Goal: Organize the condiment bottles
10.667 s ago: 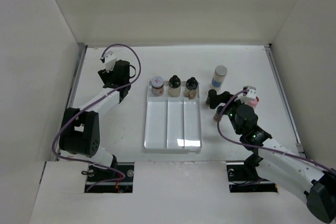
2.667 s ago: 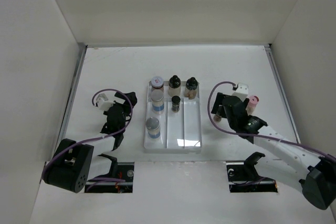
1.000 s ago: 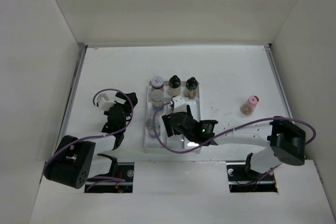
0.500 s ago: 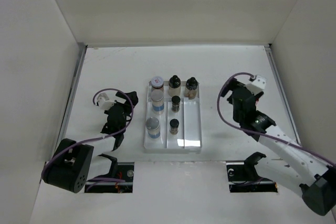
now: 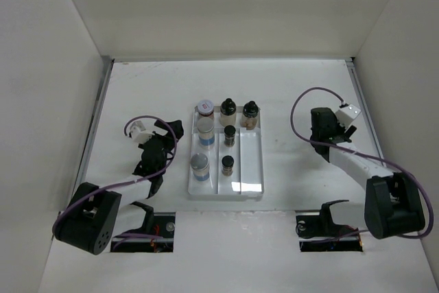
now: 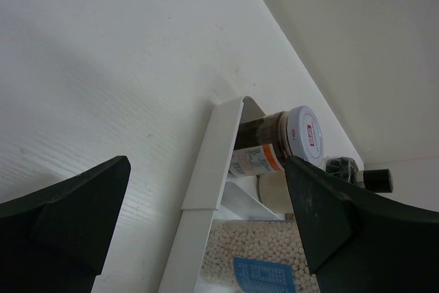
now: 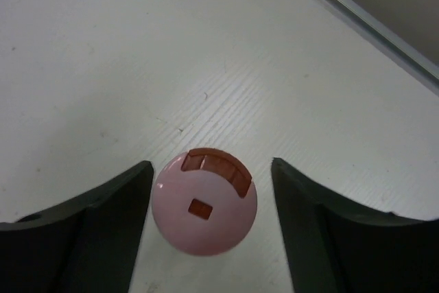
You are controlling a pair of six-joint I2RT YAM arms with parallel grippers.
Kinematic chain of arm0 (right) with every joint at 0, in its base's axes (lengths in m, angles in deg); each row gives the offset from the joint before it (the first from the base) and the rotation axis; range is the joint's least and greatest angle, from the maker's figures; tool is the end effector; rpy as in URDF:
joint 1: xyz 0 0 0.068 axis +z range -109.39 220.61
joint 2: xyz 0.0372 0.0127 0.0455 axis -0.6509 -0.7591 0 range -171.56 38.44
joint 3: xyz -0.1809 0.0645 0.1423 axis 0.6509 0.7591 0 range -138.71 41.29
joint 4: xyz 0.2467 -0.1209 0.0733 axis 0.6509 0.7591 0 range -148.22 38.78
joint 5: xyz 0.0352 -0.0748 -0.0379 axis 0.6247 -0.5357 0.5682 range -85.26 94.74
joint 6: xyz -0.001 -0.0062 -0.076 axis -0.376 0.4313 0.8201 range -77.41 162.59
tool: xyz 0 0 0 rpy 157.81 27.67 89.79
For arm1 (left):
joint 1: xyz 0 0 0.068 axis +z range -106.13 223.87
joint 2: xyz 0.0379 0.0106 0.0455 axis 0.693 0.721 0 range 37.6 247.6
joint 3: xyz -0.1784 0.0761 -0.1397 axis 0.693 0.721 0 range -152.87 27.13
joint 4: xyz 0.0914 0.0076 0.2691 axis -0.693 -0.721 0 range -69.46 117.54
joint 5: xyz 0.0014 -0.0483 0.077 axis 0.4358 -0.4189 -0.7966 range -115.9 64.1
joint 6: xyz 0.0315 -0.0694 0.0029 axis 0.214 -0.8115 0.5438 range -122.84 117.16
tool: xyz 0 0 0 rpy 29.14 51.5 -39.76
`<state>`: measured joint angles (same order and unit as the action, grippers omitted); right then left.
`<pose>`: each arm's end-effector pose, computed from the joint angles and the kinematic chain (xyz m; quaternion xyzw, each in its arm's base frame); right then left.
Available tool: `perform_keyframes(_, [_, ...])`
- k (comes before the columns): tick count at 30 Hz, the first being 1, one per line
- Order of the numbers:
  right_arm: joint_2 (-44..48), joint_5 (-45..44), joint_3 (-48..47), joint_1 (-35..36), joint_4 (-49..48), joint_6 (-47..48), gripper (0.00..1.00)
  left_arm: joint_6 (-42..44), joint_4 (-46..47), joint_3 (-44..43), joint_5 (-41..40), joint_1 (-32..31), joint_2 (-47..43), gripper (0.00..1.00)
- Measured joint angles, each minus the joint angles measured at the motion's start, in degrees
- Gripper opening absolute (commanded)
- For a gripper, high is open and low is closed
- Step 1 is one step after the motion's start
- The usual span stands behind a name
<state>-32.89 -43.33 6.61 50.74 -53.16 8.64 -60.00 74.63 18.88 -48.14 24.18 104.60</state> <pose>0.2900 0.0030 0.1398 0.3350 0.7811 -0.2043 0.4857 0.2461 -0.0619 0.0982 -0.3597 0.6813 -0.2680 0.5785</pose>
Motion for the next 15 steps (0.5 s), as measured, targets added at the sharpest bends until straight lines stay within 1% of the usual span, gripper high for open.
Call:
perform_keyframes(1, [-1.1, 0.9, 0.0, -0.9, -0.9, 0.2, 0.61, 0.0, -0.1, 0.0, 0.0, 0.0, 0.1, 0.99])
perform_keyframes(3, [-2.4, 2.7, 0.0, -2.1, -2.2, 0.4, 0.51, 0.0, -0.1, 0.0, 0.0, 0.0, 0.3, 0.99])
perform_keyframes(4, [-2.4, 3.1, 0.0, -2.4, -2.7, 0.7, 0.48, 0.0, -0.2, 0.0, 0.0, 0.0, 0.5, 0.99])
perform_keyframes(6, [-1.4, 3.9, 0.0, -1.9, -3.1, 0.9, 0.45, 0.0, -0.2, 0.0, 0.0, 0.0, 0.9, 0.99])
perform_keyframes(8, [1.0, 4.0, 0.2, 1.1, -3.1, 1.5, 0.43, 0.1, -0.2, 0.0, 0.0, 0.0, 1.1, 0.99])
perform_keyframes(10, [5.3, 3.9, 0.6, 7.6, -3.1, 2.5, 0.43, 0.1, -0.2, 0.0, 0.0, 0.0, 1.3, 0.99])
perform_keyframes(13, [12.4, 4.7, 0.8, 21.6, -3.1, 3.4, 0.43, 0.2, -0.2, 0.0, 0.0, 0.1, 1.7, 0.99])
perform_keyframes(15, [15.0, 5.7, 0.7, 30.0, -3.6, 3.7, 0.43, 0.2, -0.2, 0.0, 0.0, 0.1, 1.7, 0.99])
